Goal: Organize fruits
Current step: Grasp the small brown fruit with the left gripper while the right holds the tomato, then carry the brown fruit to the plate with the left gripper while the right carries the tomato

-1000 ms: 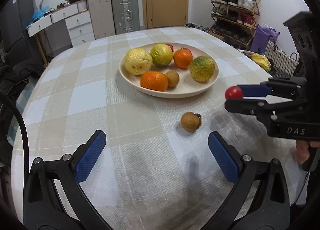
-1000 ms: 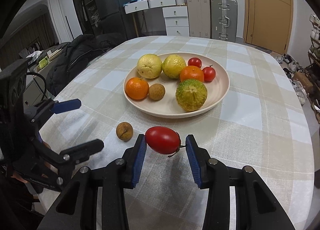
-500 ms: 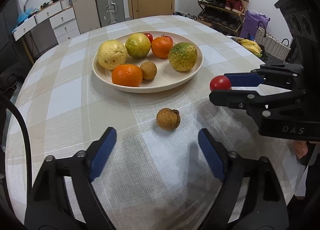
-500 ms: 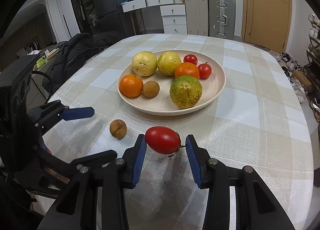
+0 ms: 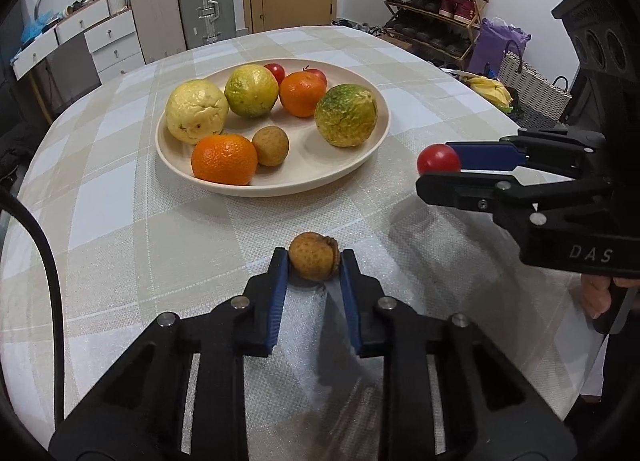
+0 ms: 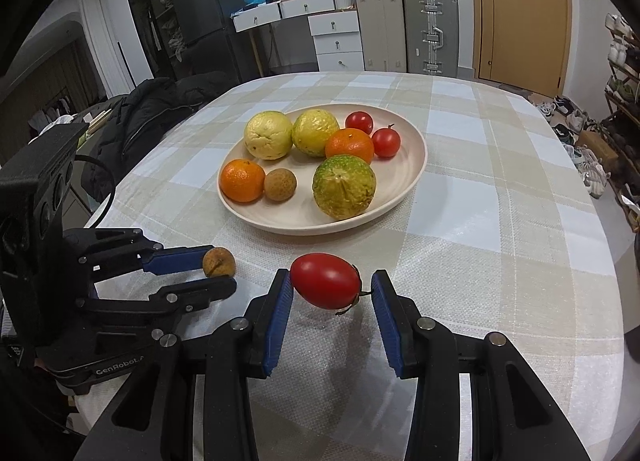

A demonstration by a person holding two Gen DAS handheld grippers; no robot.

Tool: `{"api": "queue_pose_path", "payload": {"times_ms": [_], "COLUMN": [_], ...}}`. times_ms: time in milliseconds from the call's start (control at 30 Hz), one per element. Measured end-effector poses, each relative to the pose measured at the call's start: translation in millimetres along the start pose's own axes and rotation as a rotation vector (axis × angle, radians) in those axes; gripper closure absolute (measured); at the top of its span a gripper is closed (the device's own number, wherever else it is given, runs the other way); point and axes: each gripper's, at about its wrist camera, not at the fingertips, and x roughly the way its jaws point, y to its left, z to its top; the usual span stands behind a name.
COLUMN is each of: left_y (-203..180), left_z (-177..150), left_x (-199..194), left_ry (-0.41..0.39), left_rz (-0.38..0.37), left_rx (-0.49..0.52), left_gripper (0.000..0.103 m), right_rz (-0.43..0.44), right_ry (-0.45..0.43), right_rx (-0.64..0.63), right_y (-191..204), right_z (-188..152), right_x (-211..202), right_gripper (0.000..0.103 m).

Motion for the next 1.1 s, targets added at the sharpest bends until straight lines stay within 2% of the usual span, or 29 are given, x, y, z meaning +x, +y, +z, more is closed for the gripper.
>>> {"api": "queue_pose_path", "payload": {"times_ms": [333,867,1100], "left_y": [4.2,22.9,22.7], "left_z": [1.4,6.7,7.1], "left_x": [-12.8,-47.0,-49.6], "left_ry": [-0.055,-0.2,-0.215], "left_rz": [-0.007,-0.002,0.002], "left_rx": [-0.018,-0.084,-0.089], "left_gripper": [0.08,0.08,0.08], "right_rz": [0.002,0.016,0.018], "right_ry": [-0.003,-0.144,-0.17], "right_rx": [-0.005,0.051,0.074], "right_y": [1.0,-7.8,-13.7], "right_z": [-0.6,5.6,9.1], "right_x": [1.0,-20.6,-22.9], "right_gripper": [0.061,0.061,0.061]}}
